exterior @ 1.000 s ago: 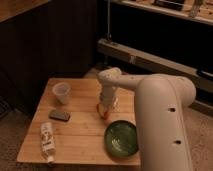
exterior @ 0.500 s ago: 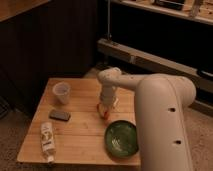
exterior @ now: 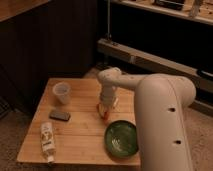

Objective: Drag the pepper across the table

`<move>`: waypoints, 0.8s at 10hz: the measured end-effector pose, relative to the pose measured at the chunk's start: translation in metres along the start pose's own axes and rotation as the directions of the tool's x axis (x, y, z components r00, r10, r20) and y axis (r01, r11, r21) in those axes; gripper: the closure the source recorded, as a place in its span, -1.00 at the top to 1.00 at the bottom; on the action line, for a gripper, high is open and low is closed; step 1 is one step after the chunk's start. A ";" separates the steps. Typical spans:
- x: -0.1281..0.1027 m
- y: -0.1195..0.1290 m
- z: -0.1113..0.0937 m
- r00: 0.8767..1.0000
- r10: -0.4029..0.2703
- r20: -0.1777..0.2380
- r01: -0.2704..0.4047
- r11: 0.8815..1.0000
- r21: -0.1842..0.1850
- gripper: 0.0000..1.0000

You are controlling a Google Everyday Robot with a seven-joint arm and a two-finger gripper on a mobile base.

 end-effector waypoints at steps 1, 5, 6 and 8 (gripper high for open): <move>0.000 0.000 0.000 1.000 0.000 0.000 0.000 1.000 0.000 -0.94; 0.007 -0.001 0.001 1.000 -0.002 -0.003 0.002 1.000 -0.001 -0.94; 0.007 -0.002 0.001 1.000 -0.001 -0.002 0.001 1.000 -0.002 -0.94; 0.007 -0.002 0.001 1.000 -0.001 -0.002 0.001 1.000 -0.001 -0.94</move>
